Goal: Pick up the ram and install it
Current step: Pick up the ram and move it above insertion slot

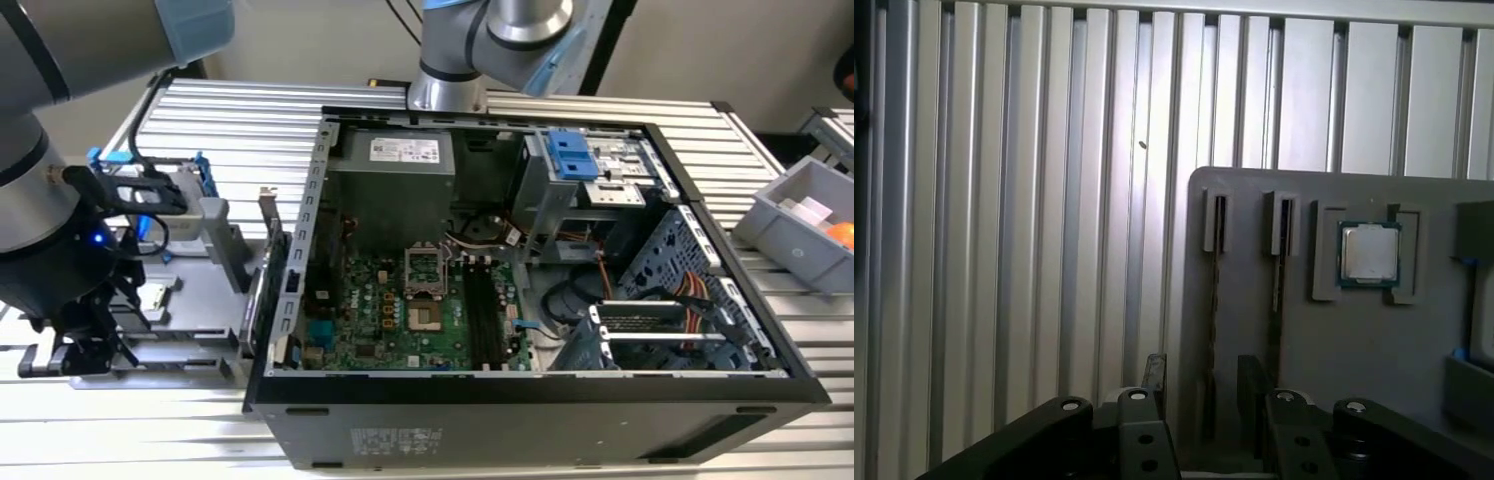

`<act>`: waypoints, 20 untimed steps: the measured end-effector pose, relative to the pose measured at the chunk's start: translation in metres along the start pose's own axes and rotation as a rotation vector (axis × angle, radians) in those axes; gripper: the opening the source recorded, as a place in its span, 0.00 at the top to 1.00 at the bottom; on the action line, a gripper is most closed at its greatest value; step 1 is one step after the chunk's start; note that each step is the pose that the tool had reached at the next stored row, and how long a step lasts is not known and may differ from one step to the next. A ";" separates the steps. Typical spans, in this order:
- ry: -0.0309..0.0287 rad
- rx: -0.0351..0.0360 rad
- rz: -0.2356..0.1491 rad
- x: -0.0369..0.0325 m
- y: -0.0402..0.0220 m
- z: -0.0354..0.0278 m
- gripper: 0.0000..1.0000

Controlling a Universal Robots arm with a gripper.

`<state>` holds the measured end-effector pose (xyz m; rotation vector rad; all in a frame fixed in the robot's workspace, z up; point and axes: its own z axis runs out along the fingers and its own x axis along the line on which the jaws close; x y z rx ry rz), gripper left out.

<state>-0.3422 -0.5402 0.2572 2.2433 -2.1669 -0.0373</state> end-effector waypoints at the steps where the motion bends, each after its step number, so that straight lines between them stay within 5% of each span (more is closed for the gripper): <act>1: 0.0001 -0.0006 0.000 0.0000 0.0000 0.0003 0.00; 20: 0.0014 -0.0107 0.000 -0.0001 -0.0003 0.0089 0.00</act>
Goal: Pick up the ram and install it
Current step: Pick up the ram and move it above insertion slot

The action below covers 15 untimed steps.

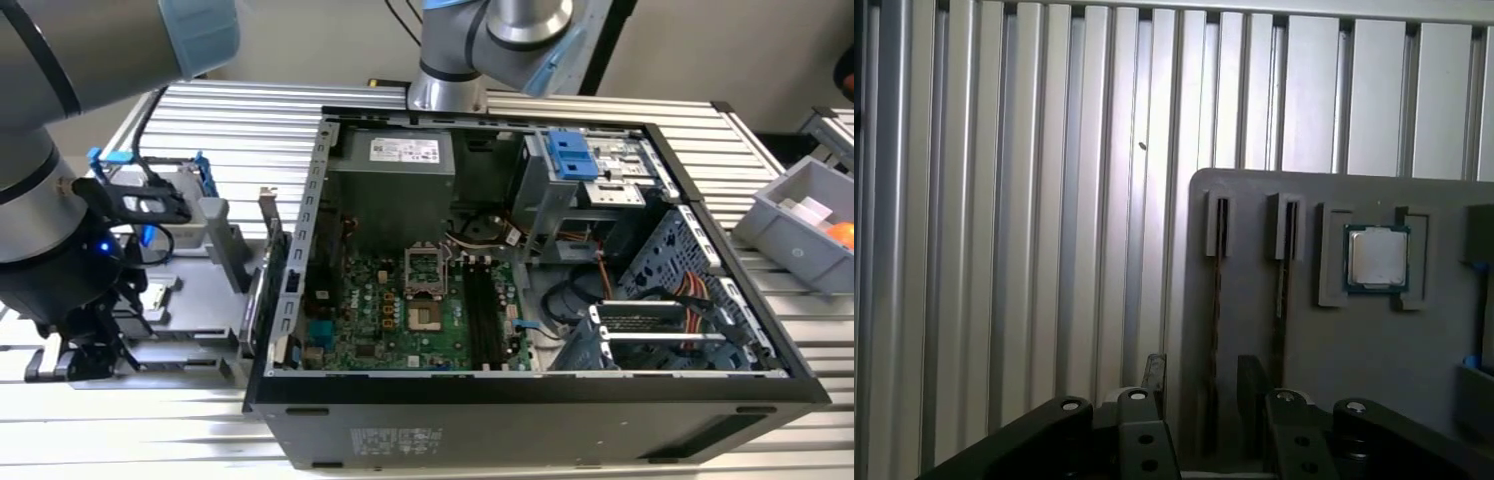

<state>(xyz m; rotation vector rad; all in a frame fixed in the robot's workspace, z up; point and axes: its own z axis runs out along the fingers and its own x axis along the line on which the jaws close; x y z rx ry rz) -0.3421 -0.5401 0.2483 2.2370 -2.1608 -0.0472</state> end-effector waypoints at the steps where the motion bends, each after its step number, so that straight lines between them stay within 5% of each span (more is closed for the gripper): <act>1: 0.0002 -0.0001 0.000 0.0000 0.0000 0.0002 0.00; 7: 0.0005 -0.0007 0.001 -0.0003 -0.0004 0.0033 0.00; 15: 0.0002 -0.0052 0.001 -0.0016 -0.0019 0.0190 0.00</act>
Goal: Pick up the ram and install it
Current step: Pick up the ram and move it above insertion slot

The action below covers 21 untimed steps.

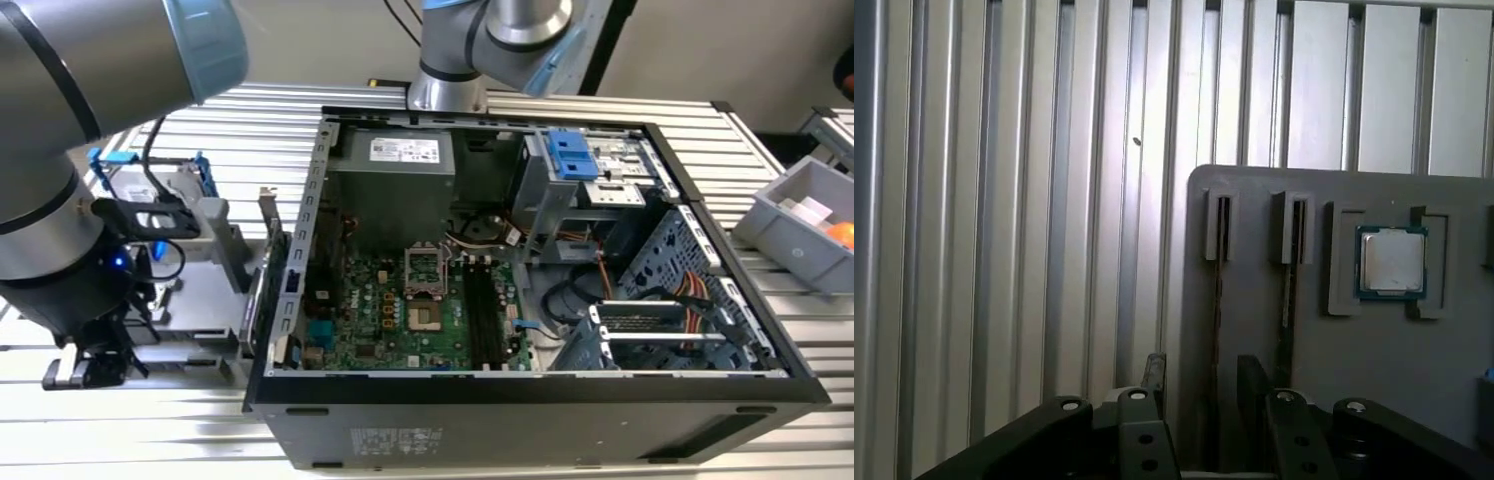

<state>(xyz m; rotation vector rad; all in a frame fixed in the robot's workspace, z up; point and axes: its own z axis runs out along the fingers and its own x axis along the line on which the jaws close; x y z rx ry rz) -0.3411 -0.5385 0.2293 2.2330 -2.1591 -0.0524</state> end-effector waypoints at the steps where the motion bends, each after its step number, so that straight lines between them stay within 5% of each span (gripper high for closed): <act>1: 0.0000 -0.0004 0.000 -0.0007 -0.0003 0.0018 0.00; 8: -0.0003 -0.0009 0.000 -0.0146 -0.0012 0.0145 0.00; 21: 0.0002 -0.0011 -0.005 -0.0124 0.0064 0.0258 0.00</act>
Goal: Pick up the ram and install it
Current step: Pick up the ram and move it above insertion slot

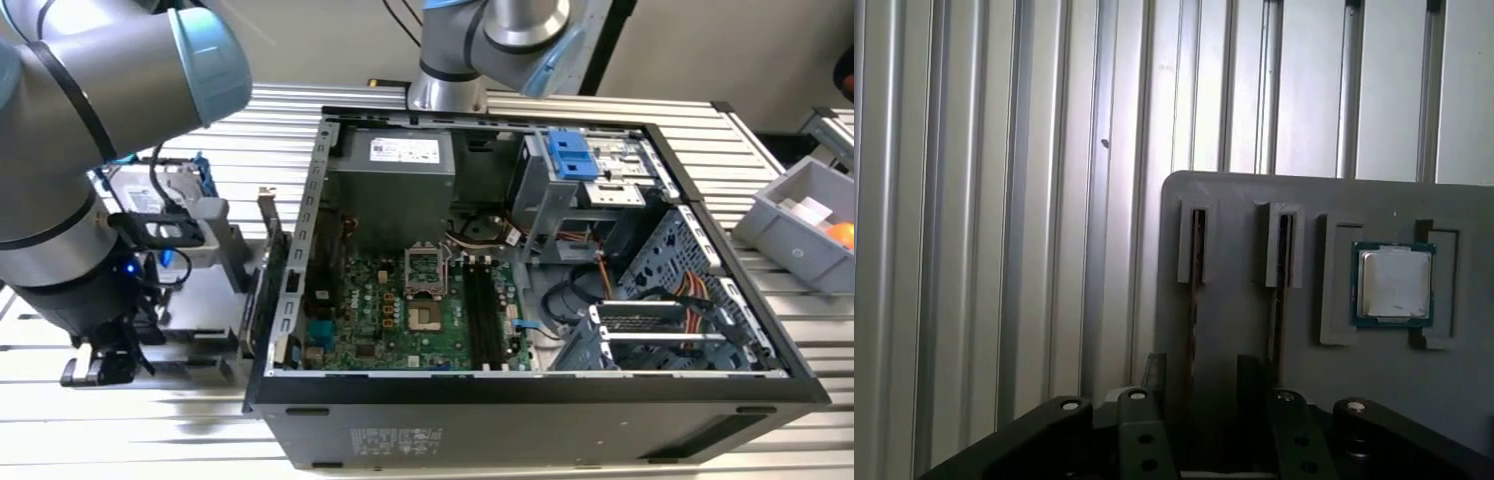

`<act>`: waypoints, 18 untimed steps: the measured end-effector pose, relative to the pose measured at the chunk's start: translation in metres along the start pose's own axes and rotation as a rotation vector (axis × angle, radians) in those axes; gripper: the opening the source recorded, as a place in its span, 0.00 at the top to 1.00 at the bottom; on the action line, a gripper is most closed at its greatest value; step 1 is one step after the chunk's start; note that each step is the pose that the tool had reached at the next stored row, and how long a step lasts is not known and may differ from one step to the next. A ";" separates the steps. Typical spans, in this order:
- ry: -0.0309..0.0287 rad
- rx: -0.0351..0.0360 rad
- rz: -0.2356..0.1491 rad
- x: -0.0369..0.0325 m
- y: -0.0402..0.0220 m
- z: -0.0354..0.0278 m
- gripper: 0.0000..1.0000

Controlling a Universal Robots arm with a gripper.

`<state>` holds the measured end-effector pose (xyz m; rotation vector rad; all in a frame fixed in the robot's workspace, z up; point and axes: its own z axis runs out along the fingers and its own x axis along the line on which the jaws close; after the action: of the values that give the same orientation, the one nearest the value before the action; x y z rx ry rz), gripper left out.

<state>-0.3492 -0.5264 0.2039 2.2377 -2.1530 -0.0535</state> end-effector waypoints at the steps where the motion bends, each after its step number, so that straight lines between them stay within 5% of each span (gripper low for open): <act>1: 0.0001 -0.0001 0.000 0.0005 0.0000 0.0010 0.00; 7: 0.0003 -0.0001 -0.003 0.0061 0.0009 0.0062 0.00; 18: 0.0003 0.0001 -0.017 0.0061 0.0004 0.0143 0.00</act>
<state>-0.3501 -0.5325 0.1896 2.2555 -2.1345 -0.0535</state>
